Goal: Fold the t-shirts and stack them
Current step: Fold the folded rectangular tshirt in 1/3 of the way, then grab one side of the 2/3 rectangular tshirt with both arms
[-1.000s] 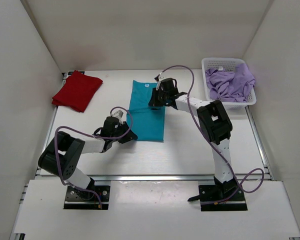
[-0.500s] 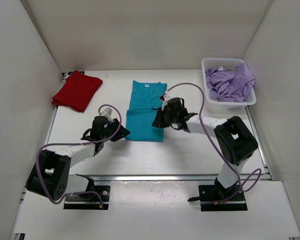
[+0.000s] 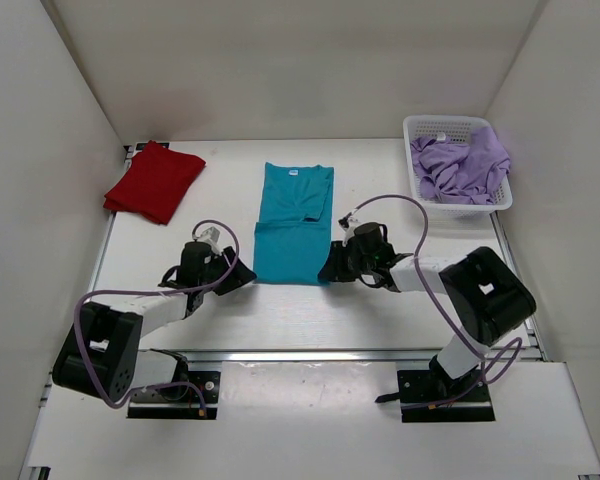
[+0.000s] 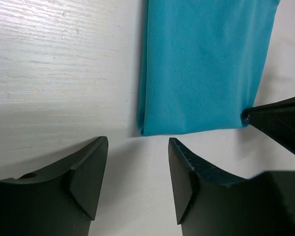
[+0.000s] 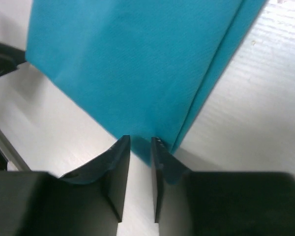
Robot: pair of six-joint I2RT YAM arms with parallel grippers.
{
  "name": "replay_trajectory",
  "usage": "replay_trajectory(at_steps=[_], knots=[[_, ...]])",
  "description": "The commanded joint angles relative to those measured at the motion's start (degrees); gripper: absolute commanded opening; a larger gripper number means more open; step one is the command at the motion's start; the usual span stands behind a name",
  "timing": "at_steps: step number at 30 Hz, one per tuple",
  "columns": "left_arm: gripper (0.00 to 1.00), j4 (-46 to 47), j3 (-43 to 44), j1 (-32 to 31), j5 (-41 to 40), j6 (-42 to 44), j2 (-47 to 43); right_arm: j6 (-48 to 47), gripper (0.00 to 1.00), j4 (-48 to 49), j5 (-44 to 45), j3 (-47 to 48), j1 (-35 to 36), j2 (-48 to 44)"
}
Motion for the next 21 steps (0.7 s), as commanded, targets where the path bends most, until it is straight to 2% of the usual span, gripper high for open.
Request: replay_trajectory(at_steps=[1,3,5,11,13,18,19,21], knots=[[0.62,1.25,0.97,-0.62,1.49,0.86,1.25,-0.60,0.24,1.26,0.55,-2.13,-0.87,-5.71],[0.52,1.16,1.06,-1.32,0.53,1.12,2.30,-0.33,0.35,1.61,0.37,-3.89,-1.93,-8.35],[0.48,1.69,0.54,-1.33,-0.70,0.95,3.01,0.54,0.41,2.05,1.08,-6.25,-2.54,-10.28],[0.47,2.75,2.20,-2.99,-1.49,0.51,5.21,-0.25,0.43,-0.76,1.35,-5.04,-1.67,-6.43],[0.46,3.18,2.03,-3.61,-1.58,0.16,6.00,-0.34,0.40,-0.41,-1.20,-4.42,-1.84,-4.59],[0.31,3.98,2.56,-3.87,-1.23,0.42,7.76,1.50,0.22,2.57,-3.05,-4.50,-1.93,-1.86],[0.26,3.98,2.56,-3.79,-0.80,0.16,7.67,1.86,0.20,3.36,-3.14,-4.86,-2.19,-1.86],[0.17,3.19,2.82,-3.61,-2.28,0.16,6.80,1.60,0.06,3.89,-4.01,-4.86,-2.28,-1.68]])
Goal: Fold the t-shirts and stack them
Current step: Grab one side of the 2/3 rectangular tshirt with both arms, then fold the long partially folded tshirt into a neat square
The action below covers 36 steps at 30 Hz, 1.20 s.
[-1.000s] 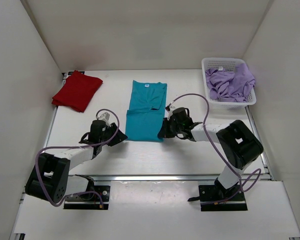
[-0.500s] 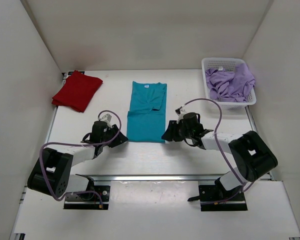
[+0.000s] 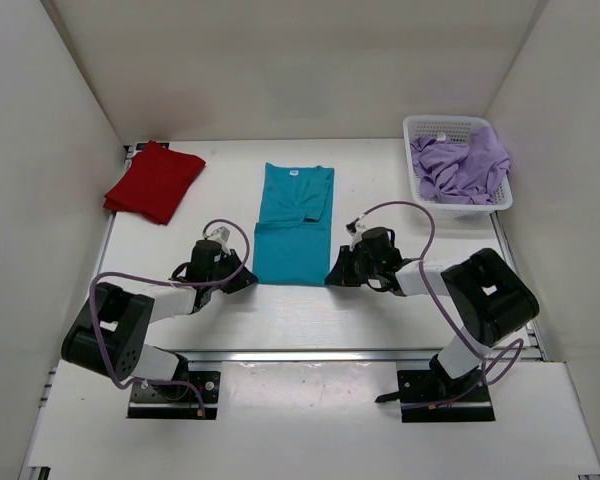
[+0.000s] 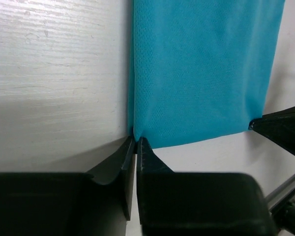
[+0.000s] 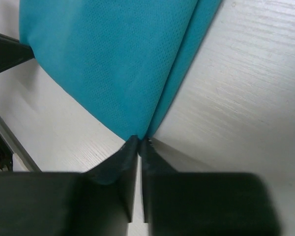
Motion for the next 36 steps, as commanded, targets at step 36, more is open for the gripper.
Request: replay_trajectory(at_steps=[36], knots=[[0.00,-24.93,47.50,-3.59,-4.13,4.99,11.55,-4.10,0.00,-16.53,-6.10,21.44,-17.75,-6.93]])
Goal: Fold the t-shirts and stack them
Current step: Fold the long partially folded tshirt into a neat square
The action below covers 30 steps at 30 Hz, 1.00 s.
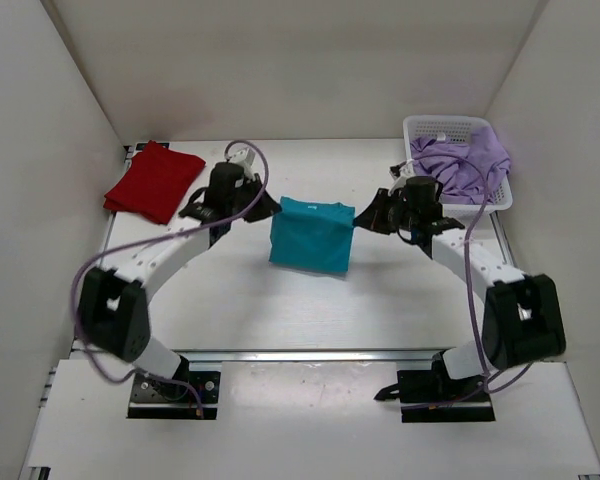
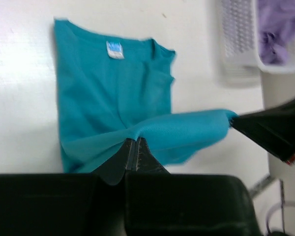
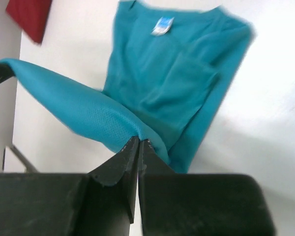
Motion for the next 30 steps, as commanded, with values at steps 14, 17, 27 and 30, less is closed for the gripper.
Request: replay_trajectory(at_steps=[14,17,27,30], knots=[[0.20,1.70,29.81,6.26,-3.42,-1.36,32.67,-3.97,0.12,-3.02,-2.68,35.21,-6.37,35.98],[0.48,3.12,30.60,7.41,-2.71,-2.68,32.49,-4.67,0.30,-3.91,-0.92,37.69,-5.41,36.43],[0.39,17.25,11.65,2.59,0.37,-6.19,22.92,-4.85,0.05,3.01,0.66,23.31,1.96,27.56],[0.37,20.86,5.30,1.61,1.94,-8.65,23.61,-4.06,0.00,5.75,1.37,17.59,4.26,26.76]])
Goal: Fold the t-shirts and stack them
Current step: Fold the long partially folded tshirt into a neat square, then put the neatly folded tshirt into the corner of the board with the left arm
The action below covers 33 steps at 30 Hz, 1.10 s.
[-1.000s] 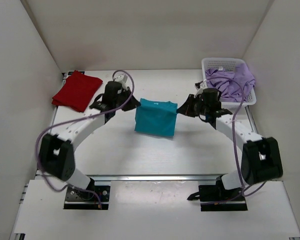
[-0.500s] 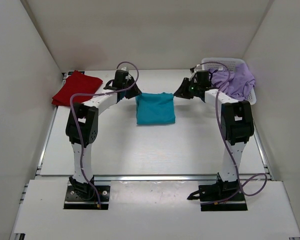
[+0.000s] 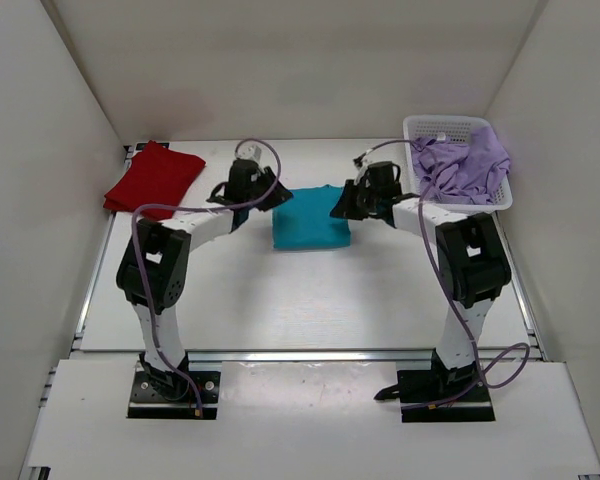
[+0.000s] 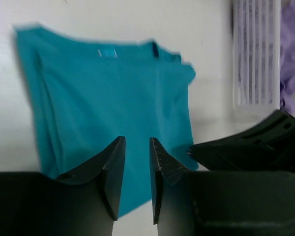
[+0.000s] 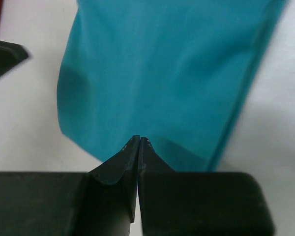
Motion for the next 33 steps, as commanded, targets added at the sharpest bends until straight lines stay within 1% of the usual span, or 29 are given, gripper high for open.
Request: replay_trajectory(at_steps=[1,2,5,6,8,11,14,16,17,18,19,21,22,23,25,29,33], knots=[[0.37,6.18,-8.28,-2.01,4.46,-2.93,-0.97,0.92,0.00,5.58,0.30,-5.48,2.30,-1.85],[0.36,7.59,-9.44,-2.10,4.82,-3.72,-0.71,1.10,0.00,6.72,0.12,-6.37,2.56,-1.93],[0.35,12.85,-19.70,-2.19,5.61,-5.48,-3.25,1.63,0.00,9.01,0.20,-11.89,2.48,-2.11],[0.35,13.57,-21.30,-2.19,5.35,-5.92,-4.04,1.46,0.00,9.28,0.64,-12.96,2.30,-2.20],[0.35,16.11,-27.35,-2.19,5.53,-6.71,-5.80,1.72,0.00,11.12,0.12,-15.59,2.12,-2.81],[0.35,19.02,-32.81,-1.76,7.10,-7.32,-8.26,1.81,0.00,12.35,-0.67,-18.06,1.60,-2.99],[0.41,20.95,-36.69,-1.58,7.90,-7.50,-12.82,1.72,0.00,12.80,-2.51,-19.55,1.42,-3.86],[0.47,20.70,-37.66,-1.57,8.08,-7.59,-15.46,1.72,0.00,12.97,-3.56,-19.73,1.85,-5.26],[0.49,19.83,-37.84,-1.49,7.47,-7.33,-17.22,1.63,0.02,12.80,-4.01,-19.91,1.51,-6.67],[0.54,18.77,-37.58,-1.05,7.37,-6.46,-18.10,1.81,0.05,12.88,-4.45,-20.26,1.68,-7.38],[0.58,17.37,-37.49,-0.88,5.98,-5.84,-19.24,1.90,0.12,12.88,-5.32,-20.52,1.60,-9.39],[0.68,15.00,-36.79,0.26,4.39,-4.35,-19.70,3.12,0.30,14.54,-7.77,-22.36,1.16,-13.16],[0.77,14.46,-36.35,1.40,4.21,-4.08,-19.61,3.91,0.34,15.08,-8.31,-23.15,1.16,-14.66],[0.83,14.19,-36.17,1.32,3.69,-3.64,-19.35,3.57,0.38,15.34,-8.40,-23.77,1.16,-15.98],[0.87,13.23,-34.95,2.11,2.80,-2.85,-17.16,3.83,0.40,15.26,-7.70,-25.53,1.15,-18.45],[0.81,12.52,-30.72,3.25,3.07,-2.58,-9.52,4.36,0.39,16.49,-7.44,-29.04,1.95,-23.29],[0.75,12.17,-24.06,1.94,3.24,-3.11,-1.61,4.62,0.38,17.10,-7.09,-32.39,2.82,-27.42]])
